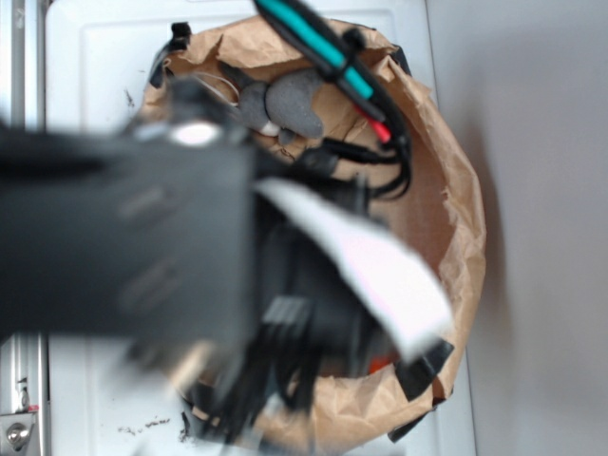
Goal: Grab the wood chip.
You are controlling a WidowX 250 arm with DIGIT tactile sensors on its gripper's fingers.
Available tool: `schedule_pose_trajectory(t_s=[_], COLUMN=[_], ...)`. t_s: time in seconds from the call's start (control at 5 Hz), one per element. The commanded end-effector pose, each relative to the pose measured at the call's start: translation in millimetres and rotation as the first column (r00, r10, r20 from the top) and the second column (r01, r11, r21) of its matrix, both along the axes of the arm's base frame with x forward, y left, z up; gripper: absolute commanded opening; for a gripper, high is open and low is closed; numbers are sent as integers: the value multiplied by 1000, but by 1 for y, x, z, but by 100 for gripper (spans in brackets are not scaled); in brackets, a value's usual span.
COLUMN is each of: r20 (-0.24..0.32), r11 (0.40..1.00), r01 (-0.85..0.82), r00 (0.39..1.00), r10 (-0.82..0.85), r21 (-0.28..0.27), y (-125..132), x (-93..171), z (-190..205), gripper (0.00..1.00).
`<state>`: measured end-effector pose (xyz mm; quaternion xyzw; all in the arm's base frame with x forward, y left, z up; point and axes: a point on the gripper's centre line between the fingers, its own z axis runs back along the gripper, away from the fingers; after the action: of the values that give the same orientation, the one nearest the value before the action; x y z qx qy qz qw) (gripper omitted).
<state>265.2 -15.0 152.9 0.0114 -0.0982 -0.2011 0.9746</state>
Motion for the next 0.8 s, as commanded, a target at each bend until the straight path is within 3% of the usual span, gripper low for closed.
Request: schedule_pose_trajectory(t_s=[0.0, 0.4, 0.6], r20=[-15, -50, -57], r11=[998, 986, 986], r01=[62, 167, 166], r00=[998, 985, 985], r10=[-62, -166, -165], r21=[-8, 22, 6], y=[18, -9, -19], x=[18, 20, 30], z=[-57, -104, -126], gripper=[100, 100, 100])
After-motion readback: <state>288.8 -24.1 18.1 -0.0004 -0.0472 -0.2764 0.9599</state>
